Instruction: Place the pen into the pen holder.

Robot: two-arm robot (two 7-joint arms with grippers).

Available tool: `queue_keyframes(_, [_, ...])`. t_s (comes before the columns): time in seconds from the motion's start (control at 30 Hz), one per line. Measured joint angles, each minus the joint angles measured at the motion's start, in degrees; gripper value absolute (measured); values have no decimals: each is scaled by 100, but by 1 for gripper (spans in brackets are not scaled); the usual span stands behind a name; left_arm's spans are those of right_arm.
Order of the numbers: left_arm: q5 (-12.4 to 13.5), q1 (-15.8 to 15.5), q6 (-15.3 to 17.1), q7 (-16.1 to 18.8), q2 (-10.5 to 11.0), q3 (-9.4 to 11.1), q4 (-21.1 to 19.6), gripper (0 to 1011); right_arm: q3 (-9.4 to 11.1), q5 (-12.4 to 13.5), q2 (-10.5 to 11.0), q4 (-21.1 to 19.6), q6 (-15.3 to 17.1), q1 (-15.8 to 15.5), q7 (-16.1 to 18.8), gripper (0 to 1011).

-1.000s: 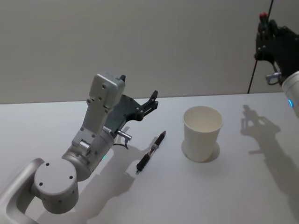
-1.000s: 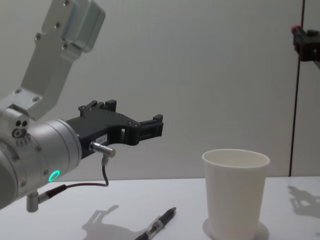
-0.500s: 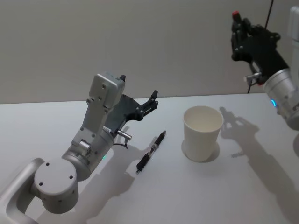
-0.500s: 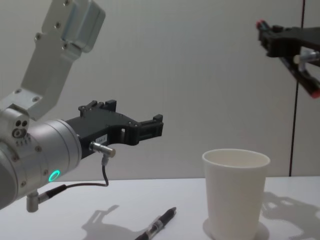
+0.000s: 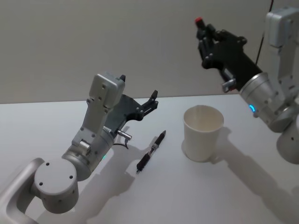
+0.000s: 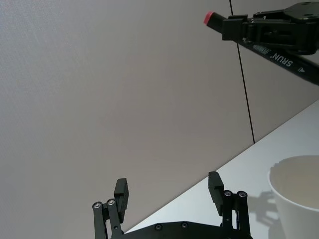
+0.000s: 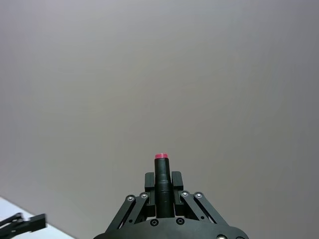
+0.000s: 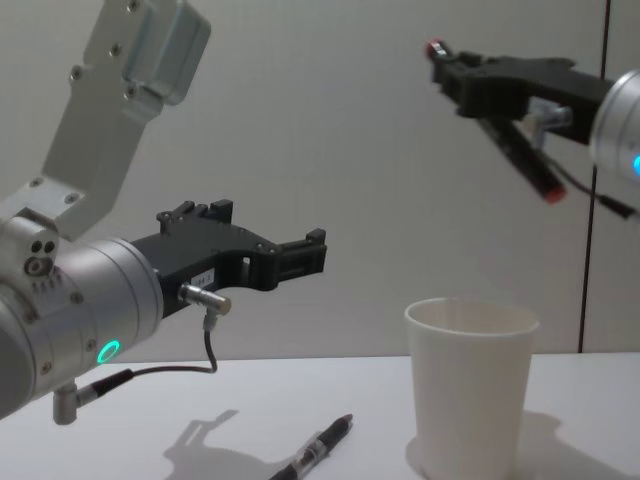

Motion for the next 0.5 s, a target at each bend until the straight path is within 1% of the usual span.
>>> queue_keyframes(0.07, [0,0,0,0,0,0,0,1000,-14,11,-13,19,-19,5,53,185])
queue_keyframes(0.13, [0,0,0,0,0,0,0,1000,-69,45,-68,110,-119,26,265,185])
queue_keyframes(0.23, [0,0,0,0,0,0,0,1000,-126,52,-117,218,-245,39,425,185])
queue_keyframes(0.37, [0,0,0,0,0,0,0,1000,-195,26,-172,348,-462,41,557,185])
queue_keyframes(0.5, [0,0,0,0,0,0,0,1000,-256,-33,-209,452,-674,23,603,185])
